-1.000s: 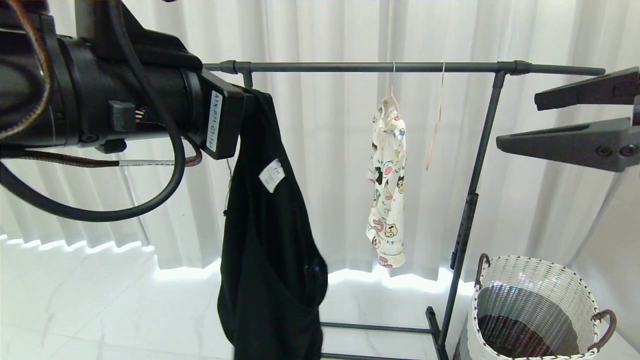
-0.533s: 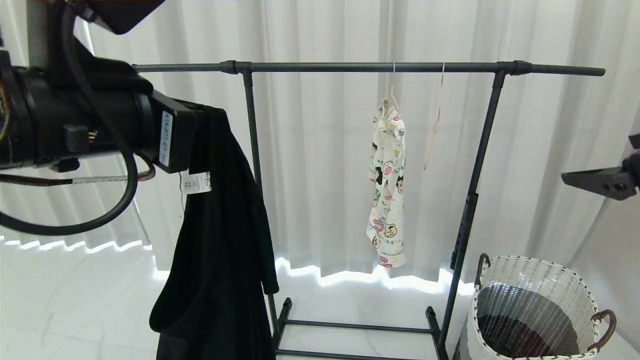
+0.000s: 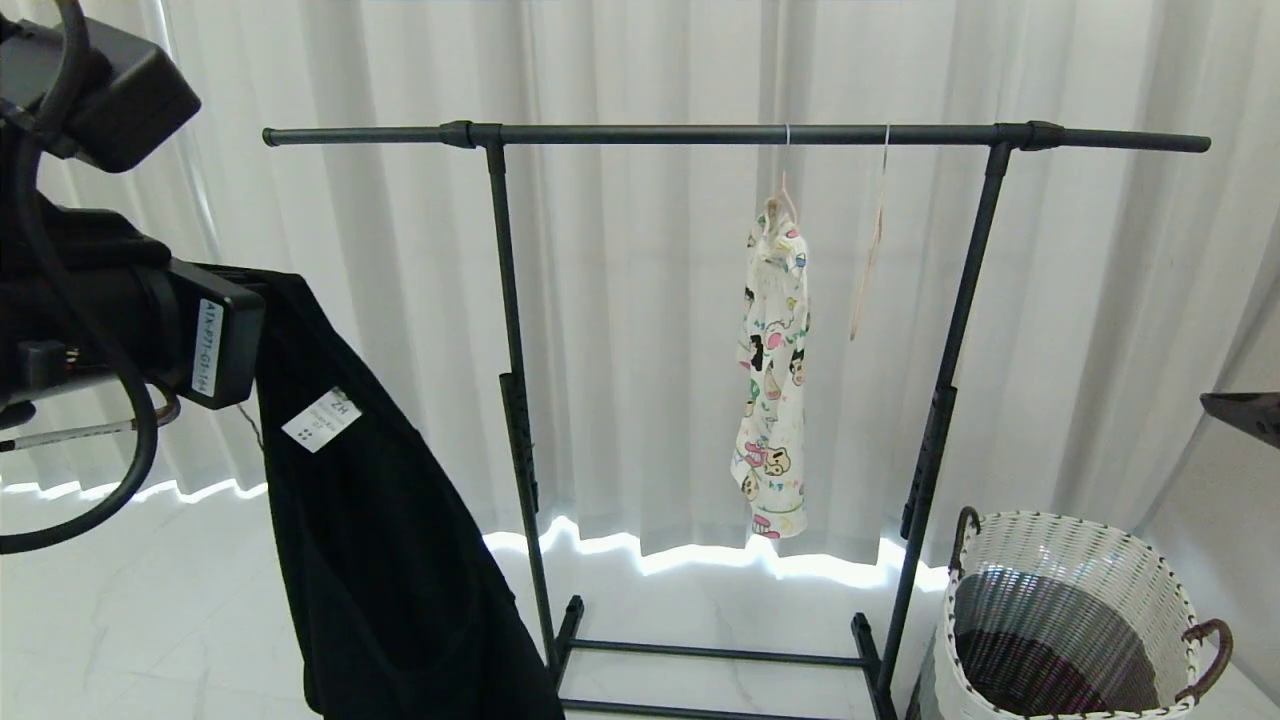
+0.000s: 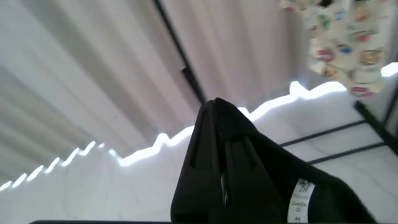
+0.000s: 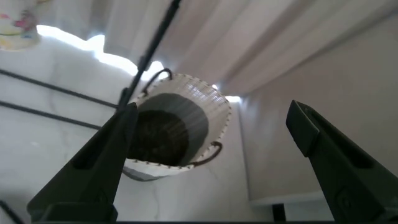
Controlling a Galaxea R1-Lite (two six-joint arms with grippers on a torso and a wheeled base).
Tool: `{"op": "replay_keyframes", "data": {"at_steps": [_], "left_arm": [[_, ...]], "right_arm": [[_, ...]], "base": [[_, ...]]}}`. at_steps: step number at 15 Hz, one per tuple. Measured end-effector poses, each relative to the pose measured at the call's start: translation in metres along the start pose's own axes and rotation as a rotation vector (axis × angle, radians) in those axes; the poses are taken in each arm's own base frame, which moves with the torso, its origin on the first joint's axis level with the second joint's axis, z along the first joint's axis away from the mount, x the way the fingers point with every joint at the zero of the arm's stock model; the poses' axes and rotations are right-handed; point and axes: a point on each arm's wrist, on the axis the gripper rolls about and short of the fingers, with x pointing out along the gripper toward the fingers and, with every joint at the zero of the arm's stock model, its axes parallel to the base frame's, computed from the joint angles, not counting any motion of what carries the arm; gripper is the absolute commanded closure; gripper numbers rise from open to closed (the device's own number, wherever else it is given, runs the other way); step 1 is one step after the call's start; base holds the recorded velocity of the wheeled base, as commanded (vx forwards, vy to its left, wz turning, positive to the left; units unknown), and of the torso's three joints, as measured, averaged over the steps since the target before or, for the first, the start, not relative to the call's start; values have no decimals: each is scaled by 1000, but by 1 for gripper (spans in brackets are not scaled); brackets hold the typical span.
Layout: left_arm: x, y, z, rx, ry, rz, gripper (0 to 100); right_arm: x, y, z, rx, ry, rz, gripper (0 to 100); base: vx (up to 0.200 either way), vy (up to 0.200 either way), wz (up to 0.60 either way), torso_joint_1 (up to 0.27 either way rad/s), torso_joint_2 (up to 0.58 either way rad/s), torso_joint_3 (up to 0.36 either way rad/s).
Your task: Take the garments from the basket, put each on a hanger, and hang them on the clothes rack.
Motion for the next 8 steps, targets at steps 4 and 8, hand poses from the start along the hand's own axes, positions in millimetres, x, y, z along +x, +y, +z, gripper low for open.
{"op": "replay_keyframes", "data": {"at_steps": [4,8], "left_arm": [[0,4,-4,-4,33,76,100],[0,5,-6,-4,59,129,100]], "right_arm": [[17,-12,-20,101,-32,-152,0],[36,-18,-14,201,-127,-227,0]], "base": [[0,0,0,0,0,0],[0,0,0,56,-138,-90]]}}
